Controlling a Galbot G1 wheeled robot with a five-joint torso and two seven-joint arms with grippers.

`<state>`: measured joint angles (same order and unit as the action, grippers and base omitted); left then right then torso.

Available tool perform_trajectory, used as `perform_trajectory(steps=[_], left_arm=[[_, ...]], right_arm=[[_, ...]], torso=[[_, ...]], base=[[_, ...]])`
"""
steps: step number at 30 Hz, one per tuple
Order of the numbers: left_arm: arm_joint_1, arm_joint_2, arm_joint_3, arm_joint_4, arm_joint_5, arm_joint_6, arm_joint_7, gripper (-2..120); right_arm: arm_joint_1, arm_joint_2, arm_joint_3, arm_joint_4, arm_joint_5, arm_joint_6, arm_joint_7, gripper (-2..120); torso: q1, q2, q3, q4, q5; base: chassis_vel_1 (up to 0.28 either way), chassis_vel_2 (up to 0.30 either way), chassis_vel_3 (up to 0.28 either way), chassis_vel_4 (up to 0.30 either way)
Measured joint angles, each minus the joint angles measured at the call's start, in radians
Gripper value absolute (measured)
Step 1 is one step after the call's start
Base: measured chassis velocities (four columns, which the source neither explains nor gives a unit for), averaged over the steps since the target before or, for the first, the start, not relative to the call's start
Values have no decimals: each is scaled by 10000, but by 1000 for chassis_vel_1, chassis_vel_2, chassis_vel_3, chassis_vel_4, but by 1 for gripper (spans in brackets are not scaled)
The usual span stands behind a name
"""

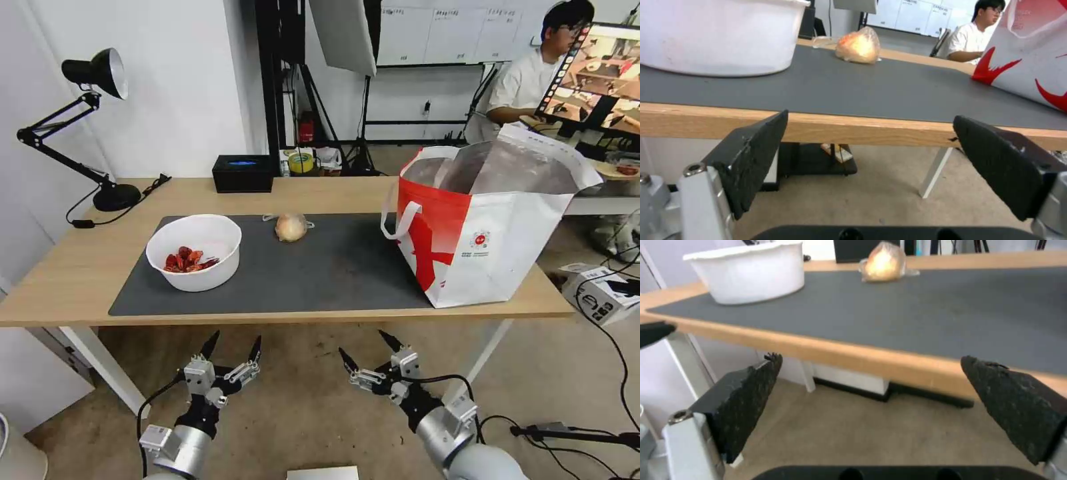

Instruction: Pick up the trash from the table and place it into the takeout bag.

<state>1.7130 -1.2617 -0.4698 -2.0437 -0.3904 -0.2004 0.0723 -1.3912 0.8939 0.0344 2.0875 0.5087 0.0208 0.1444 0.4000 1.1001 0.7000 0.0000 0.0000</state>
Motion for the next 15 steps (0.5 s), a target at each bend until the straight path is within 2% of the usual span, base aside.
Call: perform_trajectory(steps=[2,3,5,7,9,12,13,14,15], left_arm=[[-37,22,13,29,-5,0,-1,100],[-37,22,13,29,-5,0,-1,100],[-69,32,19,55,-13,1,-5,100],[-70,33,19,58,-14,0,-5,100],[-95,33,19,87,-23,7,-11,100],[-98,31,14,103,-28,10,-13,100],[-103,19,-3,147,-33,11,-16,100],[-109,10,-11,171,-35,13,-16,100],[-109,10,-11,171,-35,13,-16,100]], right_arm=[[948,72,-373,-270,358,-268,166,100],[948,72,-373,-270,358,-268,166,100],[2121,203,-913,-648,833,-626,334,100],[2185,210,-941,-671,853,-641,343,100],[3851,473,-1651,-1277,1383,-986,611,100],[4393,589,-1907,-1527,1545,-1095,729,100],[5769,988,-2527,-2272,1915,-1385,1090,100],[6435,1232,-2839,-2749,2053,-1545,1215,100],[6435,1232,-2839,-2749,2053,-1545,1215,100]], torso=[[0,0,0,0,0],[0,0,0,0,0],[1,-1,0,-2,1],[1,-1,0,-2,2],[1,-1,0,6,-3],[2,-2,2,3,2],[2,-2,1,0,-3],[2,-2,2,1,-2],[2,-2,2,1,-2]], base=[[0,0,0,0],[0,0,0,0],[0,0,0,0],[0,0,0,0],[0,0,0,0],[0,0,0,0],[0,0,0,0],[0,0,0,0],[0,0,0,0]])
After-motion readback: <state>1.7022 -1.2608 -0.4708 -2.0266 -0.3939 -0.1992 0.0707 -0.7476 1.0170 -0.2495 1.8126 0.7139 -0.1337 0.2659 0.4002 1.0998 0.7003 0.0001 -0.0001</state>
